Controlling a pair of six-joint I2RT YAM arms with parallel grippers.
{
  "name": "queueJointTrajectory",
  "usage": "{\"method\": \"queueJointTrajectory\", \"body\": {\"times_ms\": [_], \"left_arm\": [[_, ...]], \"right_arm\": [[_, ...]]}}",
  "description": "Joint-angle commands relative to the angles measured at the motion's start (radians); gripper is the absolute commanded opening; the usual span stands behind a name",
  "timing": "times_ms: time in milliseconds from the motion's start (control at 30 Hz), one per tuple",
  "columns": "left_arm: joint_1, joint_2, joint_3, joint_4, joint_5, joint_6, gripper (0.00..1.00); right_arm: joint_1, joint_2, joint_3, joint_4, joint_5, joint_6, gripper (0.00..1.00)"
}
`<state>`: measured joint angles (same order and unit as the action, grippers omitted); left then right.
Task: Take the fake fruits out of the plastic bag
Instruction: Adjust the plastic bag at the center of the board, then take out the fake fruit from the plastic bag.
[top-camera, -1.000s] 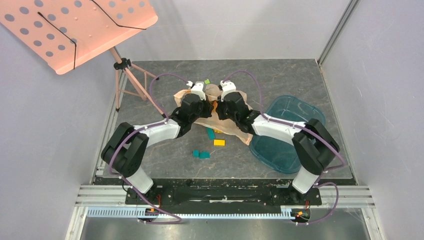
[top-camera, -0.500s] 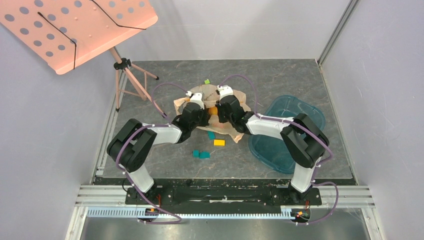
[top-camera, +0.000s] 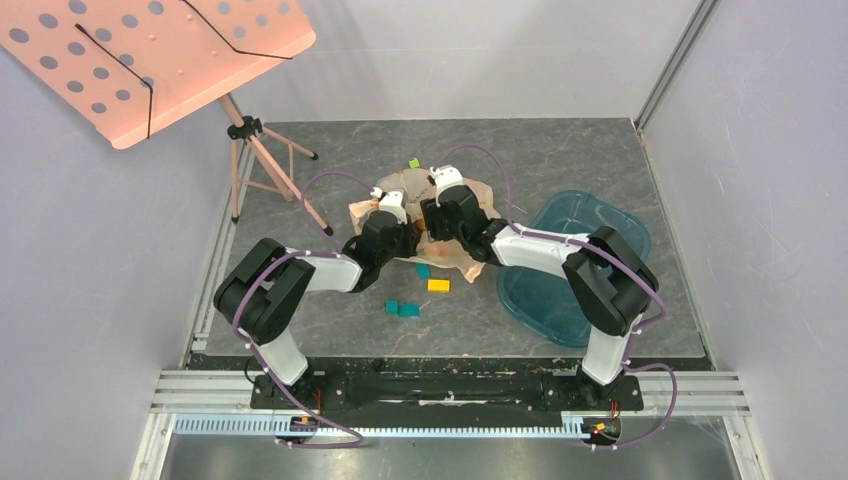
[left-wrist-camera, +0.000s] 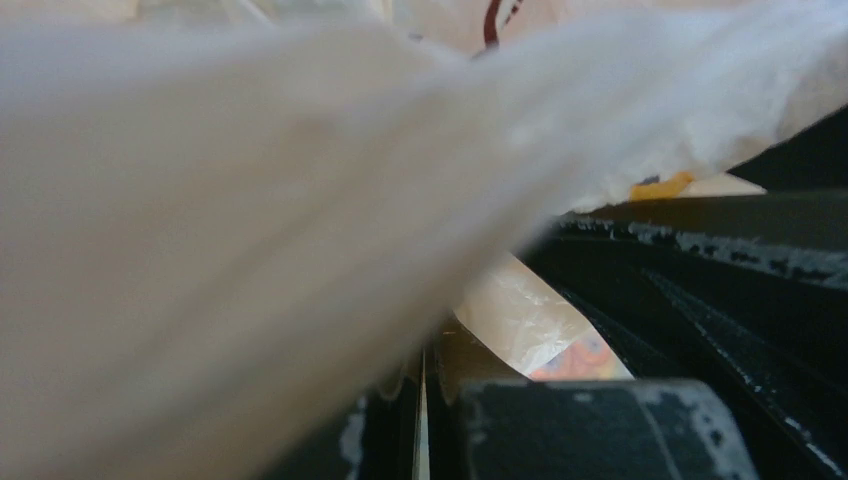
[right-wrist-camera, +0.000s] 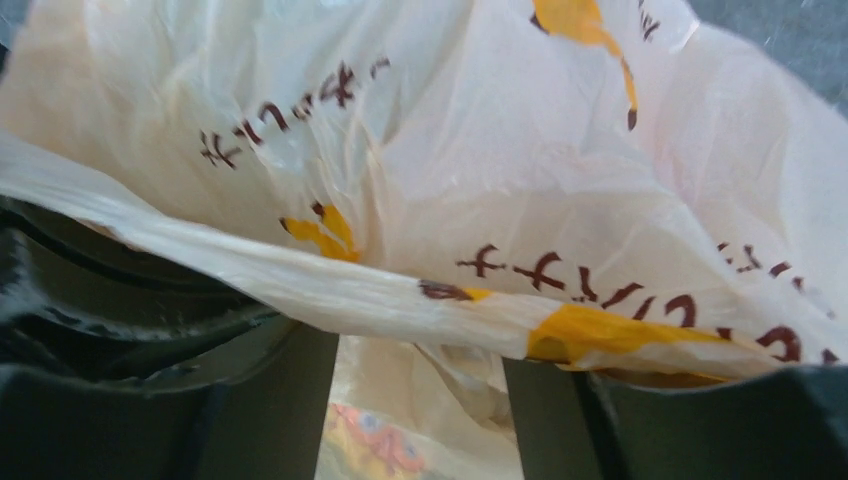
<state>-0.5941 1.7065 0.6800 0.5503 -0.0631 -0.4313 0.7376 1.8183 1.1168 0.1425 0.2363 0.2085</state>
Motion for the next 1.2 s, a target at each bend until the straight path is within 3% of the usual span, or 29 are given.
{"method": "queueJointTrajectory", "body": {"times_ms": [0, 533, 1000, 1167], "left_arm": [[-0.001, -0.019, -0.007, 0.059, 0.037, 0.000, 0.02], [-0.001, -0.031, 0.002, 0.059, 0.057, 0.002, 0.02], [-0.002, -0.008, 0.003, 0.066, 0.059, 0.012, 0.02], [-0.001, -0.009, -0.017, 0.083, 0.059, 0.013, 0.02]], "right_arm": [[-0.003, 0.016, 0.063, 0.048, 0.042, -0.029, 0.68], [-0.051, 0.170, 0.197, 0.057, 0.018, -0.089, 0.98], [-0.084, 0.290, 0.257, 0.044, -0.106, -0.060, 0.98], [-0.086, 0.258, 0.222, 0.059, -0.080, -0.067, 0.82]]}}
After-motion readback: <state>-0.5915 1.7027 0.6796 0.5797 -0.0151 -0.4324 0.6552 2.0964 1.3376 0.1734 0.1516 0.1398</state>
